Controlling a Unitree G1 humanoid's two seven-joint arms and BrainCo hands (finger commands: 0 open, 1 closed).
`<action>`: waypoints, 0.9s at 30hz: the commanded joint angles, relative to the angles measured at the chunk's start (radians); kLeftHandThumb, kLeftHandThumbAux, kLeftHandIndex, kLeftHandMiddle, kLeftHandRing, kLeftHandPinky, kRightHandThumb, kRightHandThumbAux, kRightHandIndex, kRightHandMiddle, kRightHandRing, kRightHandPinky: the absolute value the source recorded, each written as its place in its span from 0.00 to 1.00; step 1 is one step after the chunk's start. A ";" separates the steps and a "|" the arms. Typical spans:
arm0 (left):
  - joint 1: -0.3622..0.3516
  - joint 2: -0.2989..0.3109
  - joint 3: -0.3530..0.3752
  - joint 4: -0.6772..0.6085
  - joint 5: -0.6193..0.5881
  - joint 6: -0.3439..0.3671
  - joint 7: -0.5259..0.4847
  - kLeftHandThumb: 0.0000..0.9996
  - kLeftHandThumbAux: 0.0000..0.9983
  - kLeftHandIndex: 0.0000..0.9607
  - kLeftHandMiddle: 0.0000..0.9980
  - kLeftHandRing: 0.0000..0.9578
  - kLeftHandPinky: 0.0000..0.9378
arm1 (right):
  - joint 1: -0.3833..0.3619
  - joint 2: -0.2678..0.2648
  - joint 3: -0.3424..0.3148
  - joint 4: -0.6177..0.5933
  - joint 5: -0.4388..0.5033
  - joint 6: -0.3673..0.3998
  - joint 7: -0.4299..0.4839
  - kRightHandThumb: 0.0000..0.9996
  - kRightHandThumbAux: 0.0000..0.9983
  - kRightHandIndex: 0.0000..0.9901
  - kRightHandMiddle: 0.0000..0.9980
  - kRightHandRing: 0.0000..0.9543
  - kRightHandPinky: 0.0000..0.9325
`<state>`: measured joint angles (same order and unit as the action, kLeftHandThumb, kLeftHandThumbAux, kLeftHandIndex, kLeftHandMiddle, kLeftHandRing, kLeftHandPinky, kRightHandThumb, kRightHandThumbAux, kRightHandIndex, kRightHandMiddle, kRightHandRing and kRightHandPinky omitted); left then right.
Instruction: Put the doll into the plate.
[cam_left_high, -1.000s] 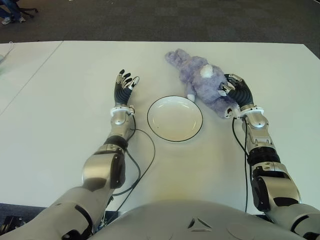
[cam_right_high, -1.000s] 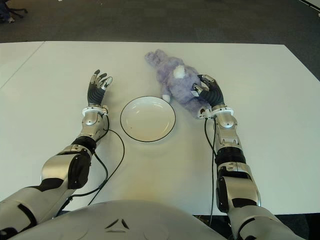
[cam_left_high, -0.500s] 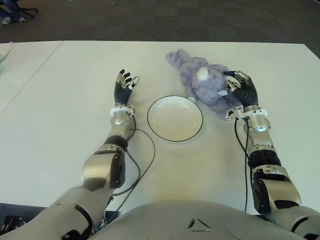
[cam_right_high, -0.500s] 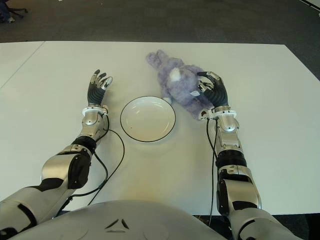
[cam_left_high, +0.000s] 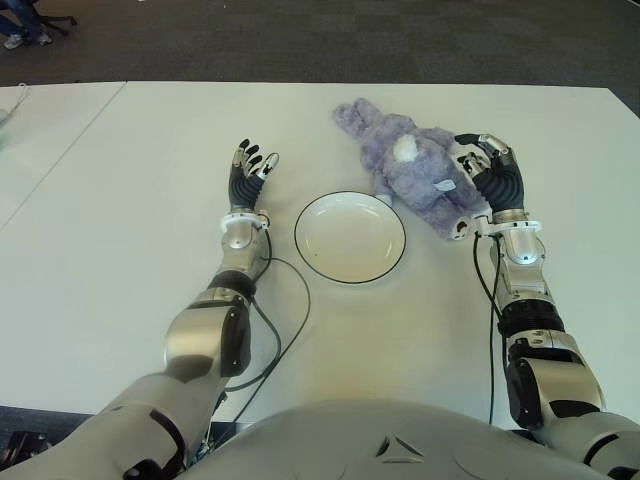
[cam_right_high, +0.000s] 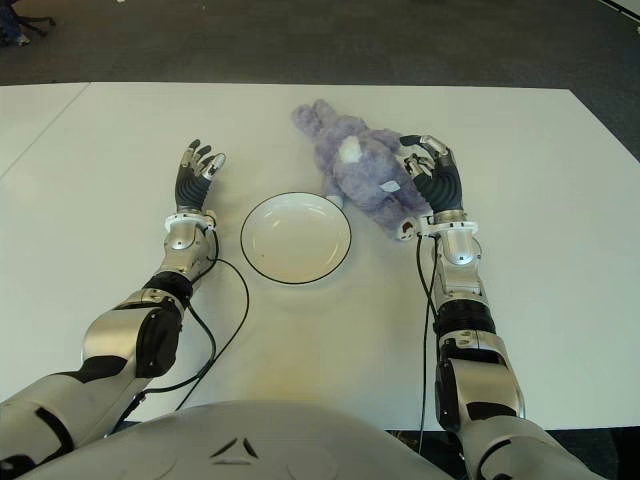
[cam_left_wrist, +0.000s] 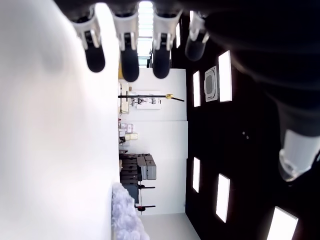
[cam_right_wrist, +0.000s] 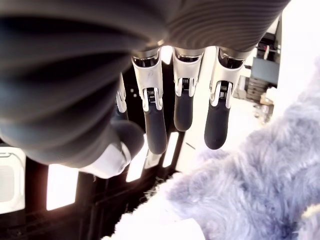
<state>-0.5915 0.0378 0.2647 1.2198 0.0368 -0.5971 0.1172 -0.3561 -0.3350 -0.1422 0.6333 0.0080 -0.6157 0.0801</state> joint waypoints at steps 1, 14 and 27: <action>0.194 -0.042 0.010 0.137 -0.007 0.138 0.005 0.00 0.53 0.06 0.15 0.16 0.15 | 0.011 0.001 -0.016 0.019 0.005 -0.012 -0.005 0.71 0.72 0.44 0.87 0.92 0.94; 0.191 -0.050 0.024 0.136 -0.022 0.135 -0.005 0.00 0.53 0.06 0.15 0.16 0.16 | 0.003 -0.006 -0.032 0.023 0.022 -0.006 0.005 0.71 0.72 0.44 0.87 0.92 0.93; 0.189 -0.054 0.032 0.136 -0.028 0.131 -0.012 0.00 0.52 0.07 0.14 0.15 0.16 | 0.007 -0.032 -0.016 0.002 0.008 0.034 0.065 0.71 0.71 0.44 0.85 0.90 0.89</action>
<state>-0.5929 0.0359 0.2773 1.2198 0.0295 -0.5971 0.1170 -0.3562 -0.3488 -0.1733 0.6366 0.0183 -0.6197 0.1083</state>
